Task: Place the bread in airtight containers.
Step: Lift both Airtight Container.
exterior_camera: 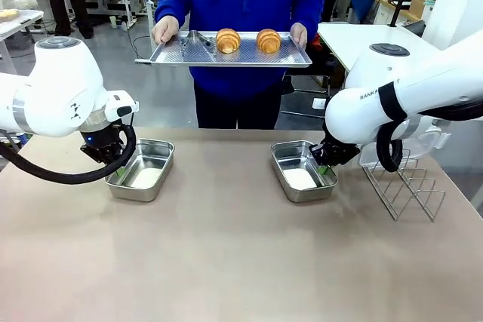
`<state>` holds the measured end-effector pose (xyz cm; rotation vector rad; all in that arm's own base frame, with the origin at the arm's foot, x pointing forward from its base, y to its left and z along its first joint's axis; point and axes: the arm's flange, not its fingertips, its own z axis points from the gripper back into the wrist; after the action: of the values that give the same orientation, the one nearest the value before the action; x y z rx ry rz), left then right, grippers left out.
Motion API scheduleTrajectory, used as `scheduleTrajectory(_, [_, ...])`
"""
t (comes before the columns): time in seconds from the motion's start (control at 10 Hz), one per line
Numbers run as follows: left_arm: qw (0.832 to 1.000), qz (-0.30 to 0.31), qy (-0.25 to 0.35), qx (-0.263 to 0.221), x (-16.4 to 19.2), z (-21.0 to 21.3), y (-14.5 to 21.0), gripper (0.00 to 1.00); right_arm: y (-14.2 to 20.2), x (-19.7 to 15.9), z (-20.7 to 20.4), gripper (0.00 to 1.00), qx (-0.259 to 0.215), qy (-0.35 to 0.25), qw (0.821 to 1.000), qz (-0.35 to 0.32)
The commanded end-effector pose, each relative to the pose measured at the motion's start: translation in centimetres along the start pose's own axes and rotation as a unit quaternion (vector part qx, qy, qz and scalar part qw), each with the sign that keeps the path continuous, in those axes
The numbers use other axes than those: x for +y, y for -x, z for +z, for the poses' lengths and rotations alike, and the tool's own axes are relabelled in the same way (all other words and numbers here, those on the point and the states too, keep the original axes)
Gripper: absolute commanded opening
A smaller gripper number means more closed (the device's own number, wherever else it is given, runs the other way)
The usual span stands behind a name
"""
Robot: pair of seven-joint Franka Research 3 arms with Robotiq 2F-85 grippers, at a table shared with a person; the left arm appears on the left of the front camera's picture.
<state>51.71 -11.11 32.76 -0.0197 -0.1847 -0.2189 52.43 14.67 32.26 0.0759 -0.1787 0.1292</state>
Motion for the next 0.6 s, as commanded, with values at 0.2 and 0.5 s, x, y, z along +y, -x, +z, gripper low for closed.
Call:
scheduleTrajectory(0.2, [0.999, 0.026, -0.02, 0.004, -0.2, 1.0, 0.0, 0.0, 0.3, 1.1, 1.6, 0.0, -0.014, 0.026, 0.999, -0.022])
scheduleTrajectory(0.5, [0.998, 0.054, -0.005, -0.015, 0.4, 5.0, -0.8, 0.0, 0.1, 2.5, 6.5, 0.0, -0.016, 0.057, 0.997, -0.046])
